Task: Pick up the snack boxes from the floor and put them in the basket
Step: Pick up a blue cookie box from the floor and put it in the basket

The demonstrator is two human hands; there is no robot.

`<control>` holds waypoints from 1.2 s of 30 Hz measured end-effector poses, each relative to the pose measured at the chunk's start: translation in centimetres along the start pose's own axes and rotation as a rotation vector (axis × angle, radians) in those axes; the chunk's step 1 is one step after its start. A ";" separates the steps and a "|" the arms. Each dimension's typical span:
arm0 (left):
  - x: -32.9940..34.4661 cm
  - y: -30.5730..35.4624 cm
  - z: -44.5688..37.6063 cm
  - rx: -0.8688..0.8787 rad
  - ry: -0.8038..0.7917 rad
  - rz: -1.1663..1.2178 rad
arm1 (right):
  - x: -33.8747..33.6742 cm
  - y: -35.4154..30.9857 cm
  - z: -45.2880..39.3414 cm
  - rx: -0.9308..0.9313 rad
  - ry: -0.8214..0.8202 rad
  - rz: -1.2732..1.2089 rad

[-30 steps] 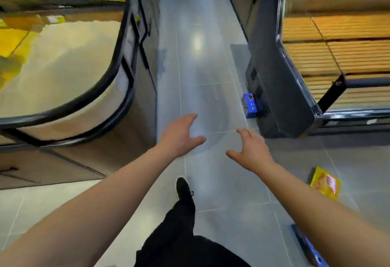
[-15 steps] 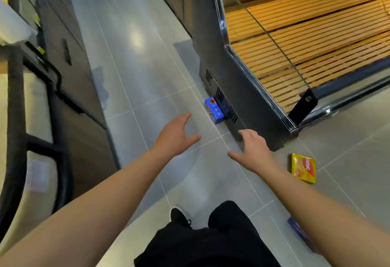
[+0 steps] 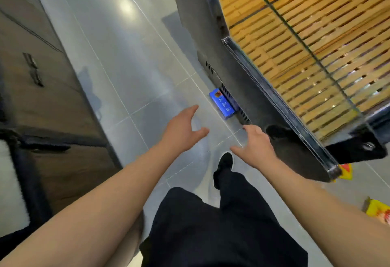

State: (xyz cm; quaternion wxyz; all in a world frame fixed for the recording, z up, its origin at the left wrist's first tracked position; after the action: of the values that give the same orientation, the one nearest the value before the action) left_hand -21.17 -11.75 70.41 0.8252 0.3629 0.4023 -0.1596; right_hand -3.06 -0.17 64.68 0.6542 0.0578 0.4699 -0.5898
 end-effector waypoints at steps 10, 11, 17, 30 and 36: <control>3.1 -4.0 -15.9 -0.059 -0.166 0.074 | 2.6 -1.2 -13.4 0.136 -0.047 -0.024; 3.6 -5.0 -17.7 -0.051 -0.174 0.072 | 3.2 -1.2 -15.0 0.153 -0.045 -0.015; 6.5 -10.8 -27.5 -0.023 -0.233 0.083 | 8.0 -1.1 -23.9 0.287 -0.056 -0.006; 19.4 -23.9 -44.3 0.025 -0.271 0.087 | 22.6 3.5 -46.3 0.315 -0.067 0.095; 30.4 -27.7 -49.5 0.022 -0.249 0.124 | 29.1 11.9 -54.3 0.255 -0.027 0.225</control>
State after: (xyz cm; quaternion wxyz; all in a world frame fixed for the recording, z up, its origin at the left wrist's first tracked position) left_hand -44.63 6.14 13.24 0.8730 0.3735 0.2719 -0.1565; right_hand -26.92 16.75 9.13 0.7097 0.1843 0.3731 -0.5684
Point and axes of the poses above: each hand's wrist, its own z-axis away from the middle knuckle, its own x-axis out of the palm, y = z × x, the point moved 3 cm from there along -z, towards the middle knuckle, and after that the axes turned 3 degrees about -z, right-handed, at the moved point
